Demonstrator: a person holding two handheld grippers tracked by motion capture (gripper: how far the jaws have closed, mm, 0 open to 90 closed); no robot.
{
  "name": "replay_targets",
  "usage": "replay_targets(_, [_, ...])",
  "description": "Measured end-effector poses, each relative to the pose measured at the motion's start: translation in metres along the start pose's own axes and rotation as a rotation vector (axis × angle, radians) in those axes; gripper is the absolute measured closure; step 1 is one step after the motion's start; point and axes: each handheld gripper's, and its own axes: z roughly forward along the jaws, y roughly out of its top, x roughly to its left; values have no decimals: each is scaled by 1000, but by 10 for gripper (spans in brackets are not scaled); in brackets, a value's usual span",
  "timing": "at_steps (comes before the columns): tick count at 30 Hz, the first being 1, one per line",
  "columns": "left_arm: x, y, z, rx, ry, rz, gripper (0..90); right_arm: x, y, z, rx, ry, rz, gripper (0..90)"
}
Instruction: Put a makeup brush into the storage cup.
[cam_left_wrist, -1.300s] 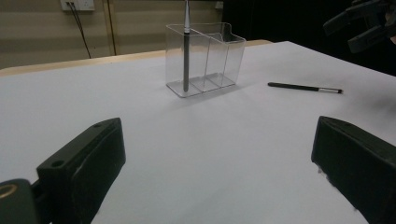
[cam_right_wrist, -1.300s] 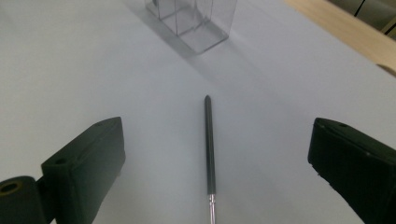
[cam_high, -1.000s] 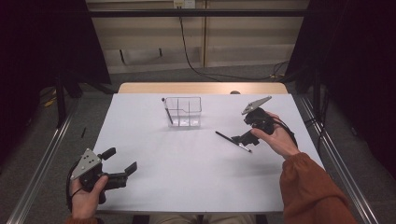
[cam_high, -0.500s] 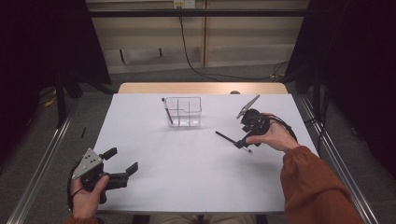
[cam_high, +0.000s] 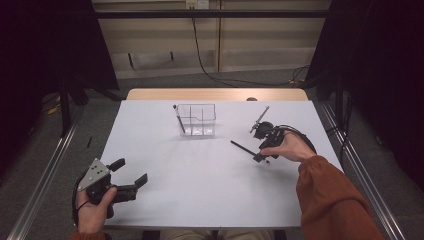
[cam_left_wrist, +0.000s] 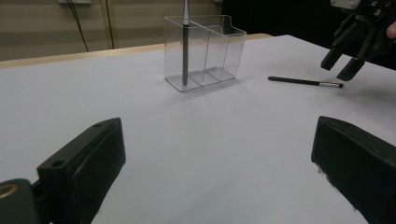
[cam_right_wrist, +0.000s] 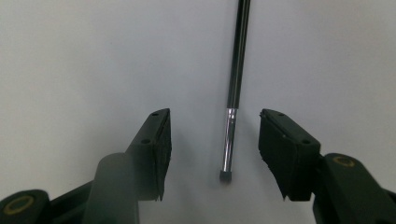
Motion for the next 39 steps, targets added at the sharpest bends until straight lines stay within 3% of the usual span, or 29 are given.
replay_targets(8, [1,0,0,1,-1,3,31,-4,1,7,54,12,24,536])
replay_targets(20, [1,0,-1,5,2,5,31,-4,3,23,132,-5,-5,674])
replay_targets(39, [1,0,0,14,3,18,33,-9,-1,23,102,-7,17,842])
